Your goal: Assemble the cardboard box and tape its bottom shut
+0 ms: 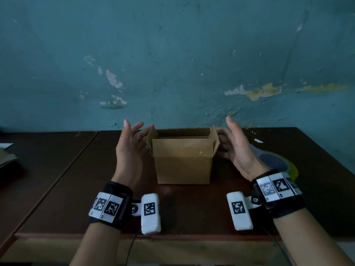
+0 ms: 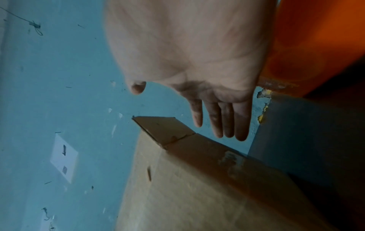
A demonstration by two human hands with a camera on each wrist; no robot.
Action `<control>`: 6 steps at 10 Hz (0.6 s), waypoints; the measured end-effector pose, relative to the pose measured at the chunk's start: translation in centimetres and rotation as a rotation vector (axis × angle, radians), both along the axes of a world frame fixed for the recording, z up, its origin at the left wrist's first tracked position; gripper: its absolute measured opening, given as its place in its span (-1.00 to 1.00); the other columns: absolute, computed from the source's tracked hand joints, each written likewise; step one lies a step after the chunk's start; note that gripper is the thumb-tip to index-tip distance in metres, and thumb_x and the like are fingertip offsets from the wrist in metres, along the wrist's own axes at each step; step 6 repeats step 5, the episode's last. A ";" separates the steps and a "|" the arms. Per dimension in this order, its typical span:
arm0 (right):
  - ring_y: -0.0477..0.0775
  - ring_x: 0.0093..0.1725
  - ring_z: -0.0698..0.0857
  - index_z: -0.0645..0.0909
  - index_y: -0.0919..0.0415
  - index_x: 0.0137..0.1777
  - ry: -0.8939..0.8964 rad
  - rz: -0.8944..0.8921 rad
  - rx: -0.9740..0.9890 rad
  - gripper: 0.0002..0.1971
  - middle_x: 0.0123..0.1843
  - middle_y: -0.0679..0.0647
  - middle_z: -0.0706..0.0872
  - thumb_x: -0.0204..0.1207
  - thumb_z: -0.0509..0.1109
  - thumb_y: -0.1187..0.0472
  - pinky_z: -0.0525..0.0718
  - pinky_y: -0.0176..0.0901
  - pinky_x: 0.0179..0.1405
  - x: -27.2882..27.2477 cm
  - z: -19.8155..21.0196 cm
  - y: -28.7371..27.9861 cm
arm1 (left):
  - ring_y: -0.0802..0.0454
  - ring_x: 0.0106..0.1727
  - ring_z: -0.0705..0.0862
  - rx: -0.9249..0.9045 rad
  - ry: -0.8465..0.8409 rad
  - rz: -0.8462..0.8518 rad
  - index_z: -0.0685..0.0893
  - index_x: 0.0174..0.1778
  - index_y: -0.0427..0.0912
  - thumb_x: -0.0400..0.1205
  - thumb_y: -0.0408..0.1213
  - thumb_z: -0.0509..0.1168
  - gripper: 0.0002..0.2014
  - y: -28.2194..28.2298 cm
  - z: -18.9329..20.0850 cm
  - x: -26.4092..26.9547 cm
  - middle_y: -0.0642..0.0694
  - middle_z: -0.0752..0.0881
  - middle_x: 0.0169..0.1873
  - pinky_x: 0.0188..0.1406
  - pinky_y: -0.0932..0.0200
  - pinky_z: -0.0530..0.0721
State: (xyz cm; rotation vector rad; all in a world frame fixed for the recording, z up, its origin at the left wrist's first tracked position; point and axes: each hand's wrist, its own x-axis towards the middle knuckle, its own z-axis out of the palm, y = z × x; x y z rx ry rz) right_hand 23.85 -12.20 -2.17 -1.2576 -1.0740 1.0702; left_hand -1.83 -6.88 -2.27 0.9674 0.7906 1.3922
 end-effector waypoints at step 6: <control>0.10 0.22 0.77 0.66 0.18 0.23 0.043 -0.259 0.364 -0.45 0.25 0.21 0.80 0.63 0.07 -0.23 0.73 -0.08 0.09 1.4 0.6 -0.1 | -0.22 0.40 0.72 -0.040 -0.111 0.024 0.45 0.59 -0.24 0.75 0.29 0.05 -0.29 1.3 -0.9 -0.4 -0.29 0.78 0.31 0.50 -0.25 0.55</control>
